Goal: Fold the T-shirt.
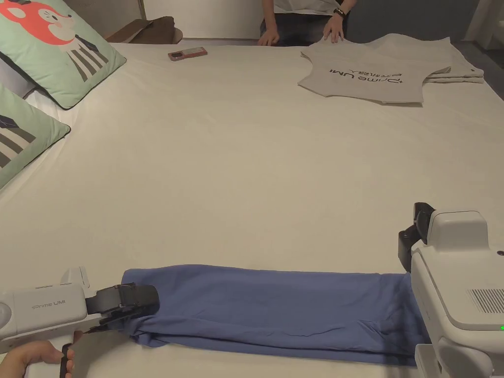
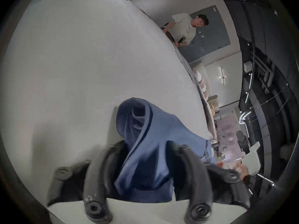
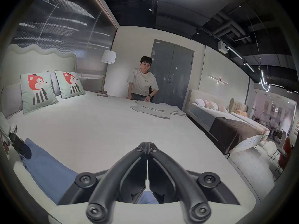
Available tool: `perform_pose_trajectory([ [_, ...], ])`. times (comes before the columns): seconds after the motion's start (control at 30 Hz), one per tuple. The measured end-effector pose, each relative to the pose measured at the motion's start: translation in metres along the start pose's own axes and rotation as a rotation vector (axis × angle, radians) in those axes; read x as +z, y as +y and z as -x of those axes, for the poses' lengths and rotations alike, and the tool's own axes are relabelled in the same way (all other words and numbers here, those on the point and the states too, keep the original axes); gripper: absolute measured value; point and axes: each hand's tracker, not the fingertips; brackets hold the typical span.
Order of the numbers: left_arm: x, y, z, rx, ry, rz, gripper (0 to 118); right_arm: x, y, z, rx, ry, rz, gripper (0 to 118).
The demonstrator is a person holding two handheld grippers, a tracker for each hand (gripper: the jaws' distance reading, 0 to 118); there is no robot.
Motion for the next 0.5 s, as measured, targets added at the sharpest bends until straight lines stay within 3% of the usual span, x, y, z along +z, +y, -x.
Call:
perform_pose_trajectory([
  [0.1,-0.008,-0.002,-0.006,-0.027,0.036,-0.003,9,0.000,0.000,-0.005,-0.009,-0.008,0.004,0],
  [0.37,0.017,0.001,-0.042,-0.181,0.115,-0.027,6,0.002,-0.002,-0.013,-0.018,-0.011,0.014,0],
  [0.5,0.044,0.012,-0.045,-0.179,0.156,-0.059,6,0.003,-0.001,-0.016,-0.030,-0.006,0.006,0],
])
